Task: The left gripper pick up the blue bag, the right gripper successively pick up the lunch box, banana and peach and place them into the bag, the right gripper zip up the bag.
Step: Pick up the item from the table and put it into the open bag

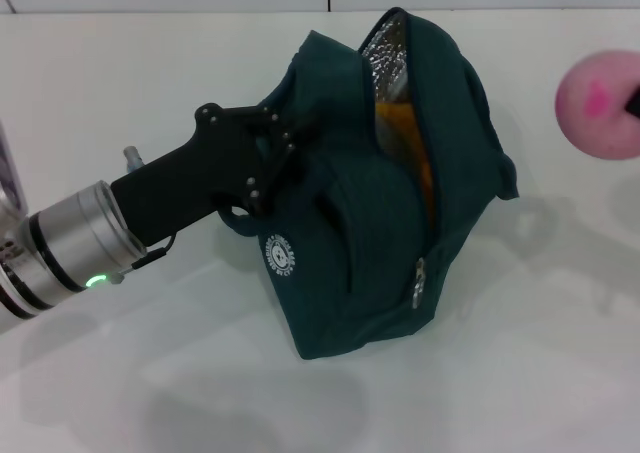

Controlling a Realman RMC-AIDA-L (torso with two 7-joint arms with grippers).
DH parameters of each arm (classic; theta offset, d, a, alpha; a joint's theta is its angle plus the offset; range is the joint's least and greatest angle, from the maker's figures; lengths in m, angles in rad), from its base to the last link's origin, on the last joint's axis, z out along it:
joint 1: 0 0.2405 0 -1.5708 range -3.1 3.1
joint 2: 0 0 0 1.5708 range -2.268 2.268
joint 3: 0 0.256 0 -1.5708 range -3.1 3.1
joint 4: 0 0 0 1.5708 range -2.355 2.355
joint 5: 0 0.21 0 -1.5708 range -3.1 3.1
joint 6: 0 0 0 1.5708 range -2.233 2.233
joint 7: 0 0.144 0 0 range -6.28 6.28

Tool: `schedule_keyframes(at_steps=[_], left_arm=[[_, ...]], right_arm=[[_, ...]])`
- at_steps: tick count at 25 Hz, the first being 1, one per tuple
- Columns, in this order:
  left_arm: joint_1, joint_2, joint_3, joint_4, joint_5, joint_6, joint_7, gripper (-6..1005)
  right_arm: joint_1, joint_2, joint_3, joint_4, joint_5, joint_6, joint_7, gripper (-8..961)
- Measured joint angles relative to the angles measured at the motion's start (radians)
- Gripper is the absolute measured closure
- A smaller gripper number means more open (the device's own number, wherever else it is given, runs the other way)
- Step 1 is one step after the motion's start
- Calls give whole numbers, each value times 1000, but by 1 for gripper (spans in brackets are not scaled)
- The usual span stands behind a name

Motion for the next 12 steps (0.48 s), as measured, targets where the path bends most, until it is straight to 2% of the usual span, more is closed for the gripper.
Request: schedule_keyframes(at_steps=[5, 12], left_arm=[[-1, 0, 0, 0, 1, 31, 0, 964], [-2, 1, 0, 0, 1, 27, 0, 964]], right_arm=[[112, 6, -49, 54, -2, 62, 17, 855], [222, 11, -216, 53, -2, 235, 92, 913]])
